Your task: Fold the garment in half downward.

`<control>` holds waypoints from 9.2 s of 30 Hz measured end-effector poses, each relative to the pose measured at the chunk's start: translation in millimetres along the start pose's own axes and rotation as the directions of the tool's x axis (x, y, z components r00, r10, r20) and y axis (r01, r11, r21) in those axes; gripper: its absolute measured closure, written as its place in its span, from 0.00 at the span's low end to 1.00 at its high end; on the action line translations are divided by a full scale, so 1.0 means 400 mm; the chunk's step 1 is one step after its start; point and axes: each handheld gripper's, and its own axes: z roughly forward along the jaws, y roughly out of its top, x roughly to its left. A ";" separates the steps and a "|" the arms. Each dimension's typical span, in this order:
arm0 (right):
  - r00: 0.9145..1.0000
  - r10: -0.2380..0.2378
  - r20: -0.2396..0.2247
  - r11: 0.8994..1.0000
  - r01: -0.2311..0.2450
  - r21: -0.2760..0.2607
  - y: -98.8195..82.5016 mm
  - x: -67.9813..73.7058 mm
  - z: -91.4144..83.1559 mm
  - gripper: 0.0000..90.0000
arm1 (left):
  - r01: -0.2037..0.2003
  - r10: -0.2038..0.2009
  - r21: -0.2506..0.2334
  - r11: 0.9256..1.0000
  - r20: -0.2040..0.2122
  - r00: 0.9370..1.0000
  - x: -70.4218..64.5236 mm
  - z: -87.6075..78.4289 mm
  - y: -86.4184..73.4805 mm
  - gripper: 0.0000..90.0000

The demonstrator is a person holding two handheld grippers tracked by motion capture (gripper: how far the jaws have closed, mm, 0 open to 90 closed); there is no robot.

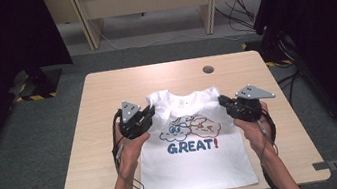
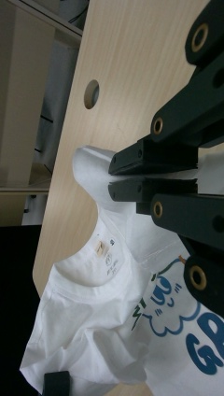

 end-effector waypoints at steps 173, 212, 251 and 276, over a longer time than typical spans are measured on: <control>0.989 0.012 -0.149 0.967 0.027 0.254 -0.235 0.094 -0.112 0.47 | 0.074 -0.059 0.241 0.968 -0.072 0.996 0.008 -0.212 -0.256 0.33; 0.995 -0.024 0.095 0.941 -0.009 0.337 -0.146 -0.020 0.074 0.44 | -0.036 0.072 0.267 0.963 -0.126 0.989 0.010 -0.207 -0.272 0.36; 0.975 -0.130 -0.182 0.894 0.194 0.404 -0.108 -0.037 0.069 0.92 | -0.052 0.080 0.254 0.966 -0.098 0.992 0.009 -0.206 -0.274 0.44; 0.994 -0.053 -0.097 0.925 0.086 0.369 -0.076 -0.113 0.069 0.99 | -0.053 0.080 0.250 0.967 -0.099 0.992 0.008 -0.204 -0.274 0.45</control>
